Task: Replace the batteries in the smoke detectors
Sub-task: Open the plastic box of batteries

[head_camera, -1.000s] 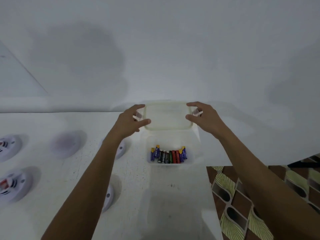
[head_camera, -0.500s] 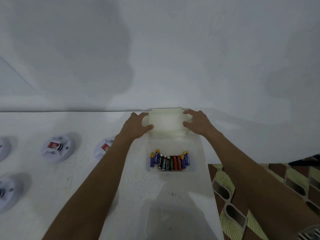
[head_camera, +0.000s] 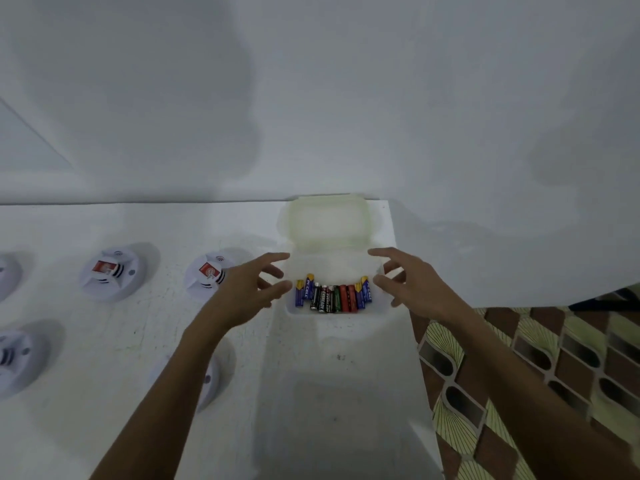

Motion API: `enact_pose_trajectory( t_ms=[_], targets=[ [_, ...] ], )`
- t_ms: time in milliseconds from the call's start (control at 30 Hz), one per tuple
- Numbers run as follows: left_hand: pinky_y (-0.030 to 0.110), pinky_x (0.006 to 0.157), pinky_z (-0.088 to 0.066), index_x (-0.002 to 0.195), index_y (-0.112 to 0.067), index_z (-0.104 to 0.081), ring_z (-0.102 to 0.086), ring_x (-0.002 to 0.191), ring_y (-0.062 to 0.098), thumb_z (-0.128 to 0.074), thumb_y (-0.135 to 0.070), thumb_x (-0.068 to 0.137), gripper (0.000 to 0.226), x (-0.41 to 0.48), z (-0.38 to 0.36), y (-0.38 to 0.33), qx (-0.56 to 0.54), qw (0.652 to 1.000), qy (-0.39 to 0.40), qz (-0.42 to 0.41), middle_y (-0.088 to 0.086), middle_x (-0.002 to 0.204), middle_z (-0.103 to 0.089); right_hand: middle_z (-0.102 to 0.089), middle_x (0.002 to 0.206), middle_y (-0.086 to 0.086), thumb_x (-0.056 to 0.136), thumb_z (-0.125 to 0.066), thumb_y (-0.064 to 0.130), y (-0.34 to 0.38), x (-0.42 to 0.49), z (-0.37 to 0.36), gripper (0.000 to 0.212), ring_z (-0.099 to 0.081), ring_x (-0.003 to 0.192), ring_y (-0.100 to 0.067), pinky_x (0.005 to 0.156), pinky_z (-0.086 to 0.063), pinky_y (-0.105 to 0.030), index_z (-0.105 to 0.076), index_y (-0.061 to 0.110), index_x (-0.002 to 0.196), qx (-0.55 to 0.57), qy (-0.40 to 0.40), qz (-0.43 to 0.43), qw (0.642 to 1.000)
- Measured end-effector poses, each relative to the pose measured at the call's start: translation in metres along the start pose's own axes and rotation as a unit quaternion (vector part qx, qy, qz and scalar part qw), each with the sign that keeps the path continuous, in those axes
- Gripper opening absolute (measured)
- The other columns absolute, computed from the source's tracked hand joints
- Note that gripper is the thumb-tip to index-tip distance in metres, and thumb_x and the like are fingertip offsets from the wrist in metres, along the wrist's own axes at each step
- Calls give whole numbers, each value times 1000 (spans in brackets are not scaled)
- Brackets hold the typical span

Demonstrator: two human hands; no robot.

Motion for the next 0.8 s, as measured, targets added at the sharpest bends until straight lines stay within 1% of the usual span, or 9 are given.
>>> enact_pose_trajectory(
  t_ms=[67,167,333,433,500,533,633,733,800],
  targets=[
    [21,59,-56,134,-27,-46,-67,78,10,-61,-24,90,48,-3,-9,2,-69,998,-4,14,1,110,-62,-60,105,-4,96,-59,14,-5,-3,-6,43,-69,75,-23,62,-61,-30,-54,35,133,36,-23,-3,999],
    [17,54,-54,135,-23,-46,-66,77,7,-59,-19,92,45,-1,-11,0,-80,996,-42,15,0,106,-60,-63,104,-5,96,-57,11,-6,-1,-8,41,-70,73,-23,68,-61,-41,-55,34,131,44,-72,4,996],
    [15,51,-52,137,-21,-43,-63,77,6,-56,-19,94,46,1,-11,-3,-59,996,-59,13,3,109,-59,-64,105,-7,97,-56,13,-5,2,-10,40,-67,71,-20,65,-60,-36,-55,35,130,35,-99,6,994],
    [27,62,-58,141,-24,-38,-65,80,11,-57,-27,93,52,-7,-11,-2,-61,996,-63,14,5,112,-60,-59,112,-2,98,-56,24,-4,-7,-12,46,-62,77,-11,71,-52,-25,-45,36,140,11,-106,-3,994],
    [38,77,-57,141,-25,-36,-63,82,9,-57,-35,91,54,-17,-12,1,-33,997,-65,25,2,113,-61,-55,114,0,97,-57,30,0,-23,-12,49,-61,80,-9,76,-49,-25,-40,35,143,1,-120,-7,993],
    [35,80,-55,139,-24,-38,-62,83,8,-57,-36,91,53,-26,-13,1,-12,997,-67,29,1,114,-61,-56,113,1,97,-57,32,1,-35,-12,49,-62,79,-9,76,-50,-26,-40,36,143,6,-121,-8,993],
    [17,69,-49,133,-21,-47,-58,86,7,-56,-36,92,45,-68,-25,3,3,998,-49,49,2,117,-60,-61,107,4,94,-59,40,-6,-78,-23,47,-65,79,-13,76,-57,-32,-40,46,137,24,-68,-15,997],
    [24,69,-56,126,-28,-51,-62,89,6,-58,-41,89,40,-115,-41,9,-76,994,-16,82,-3,112,-60,-62,104,3,90,-63,44,-21,-119,-39,48,-68,82,-18,68,-61,-32,-42,55,131,72,-11,-45,996],
    [24,65,-57,124,-33,-52,-64,91,9,-59,-38,88,36,-139,-51,9,-140,985,4,97,-6,110,-60,-62,106,0,91,-65,38,-28,-141,-51,50,-68,86,-20,63,-61,-29,-43,50,134,107,3,-62,992]
  ],
)
Point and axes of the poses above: each hand's wrist, its own x-axis towards the middle knuckle, its own z-axis out of the back of the hand, y = z × x, the point moved 6 cm from there along x, towards the middle knuckle
